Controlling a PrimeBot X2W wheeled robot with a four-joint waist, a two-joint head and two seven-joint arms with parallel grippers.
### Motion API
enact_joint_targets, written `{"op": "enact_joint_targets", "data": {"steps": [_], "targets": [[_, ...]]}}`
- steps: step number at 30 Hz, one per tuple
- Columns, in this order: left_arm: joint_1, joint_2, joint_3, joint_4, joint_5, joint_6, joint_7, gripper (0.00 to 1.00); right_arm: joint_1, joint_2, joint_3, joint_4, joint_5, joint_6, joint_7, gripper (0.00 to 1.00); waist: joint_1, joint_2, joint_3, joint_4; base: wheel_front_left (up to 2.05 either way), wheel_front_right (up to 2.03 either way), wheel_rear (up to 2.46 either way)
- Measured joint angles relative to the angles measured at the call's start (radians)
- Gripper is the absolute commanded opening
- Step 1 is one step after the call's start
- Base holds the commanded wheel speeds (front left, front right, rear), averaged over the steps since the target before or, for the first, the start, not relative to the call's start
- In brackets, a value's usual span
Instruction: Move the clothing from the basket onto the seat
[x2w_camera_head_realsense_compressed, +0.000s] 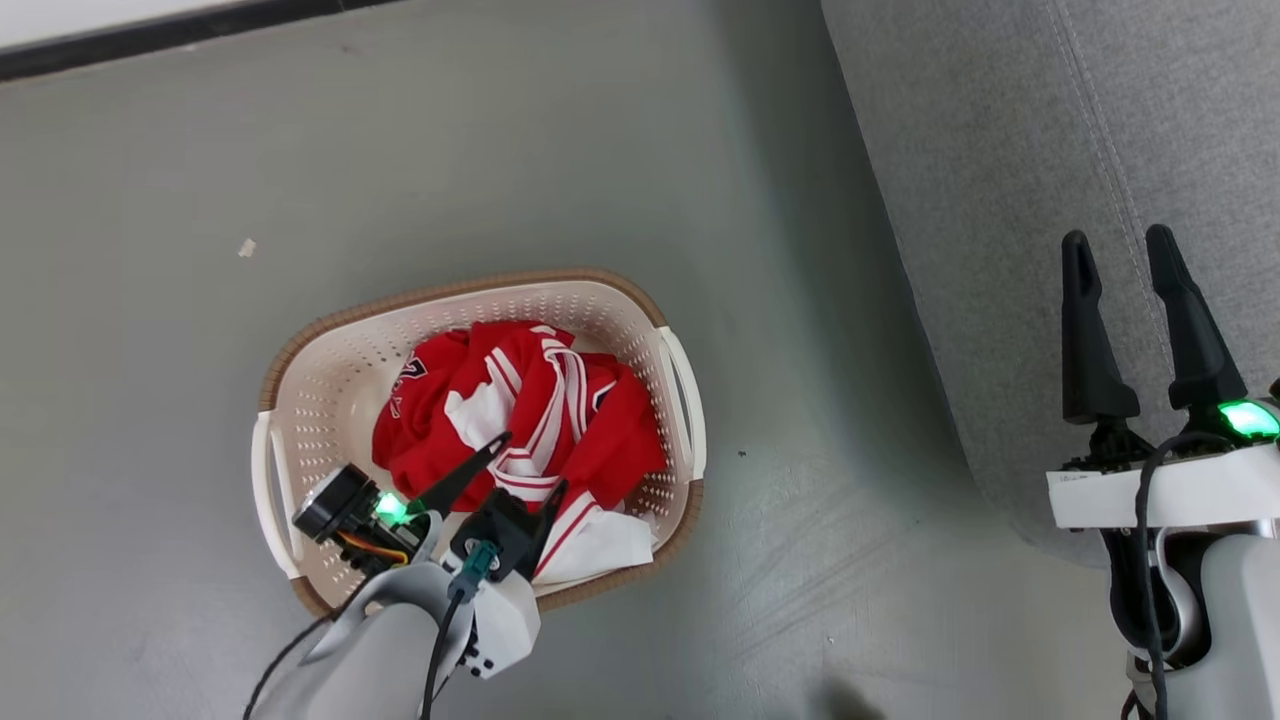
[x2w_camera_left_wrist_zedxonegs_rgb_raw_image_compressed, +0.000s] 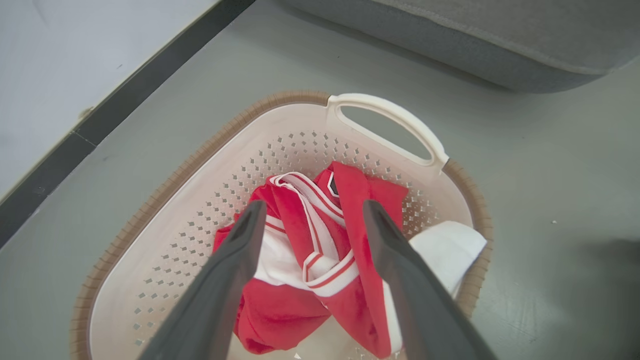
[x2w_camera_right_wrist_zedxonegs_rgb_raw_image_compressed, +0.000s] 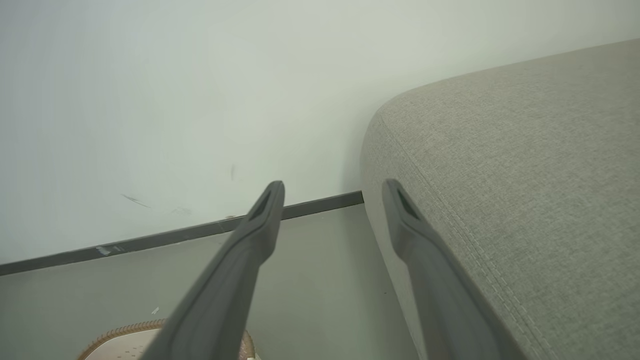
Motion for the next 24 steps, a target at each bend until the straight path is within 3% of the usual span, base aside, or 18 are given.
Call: {"op": "enact_joint_targets", "data": {"steps": [24], "targets": [[-0.154, 0.045, 0.062, 0.159, 0.007, 0.043, 0.009, 1.0, -0.097, 0.0, 0.027, -0.015, 0.055, 0.0, 0.0, 1.0, 0.0, 0.0, 0.159, -0.084, 0.0, 0.0, 0.0]]}}
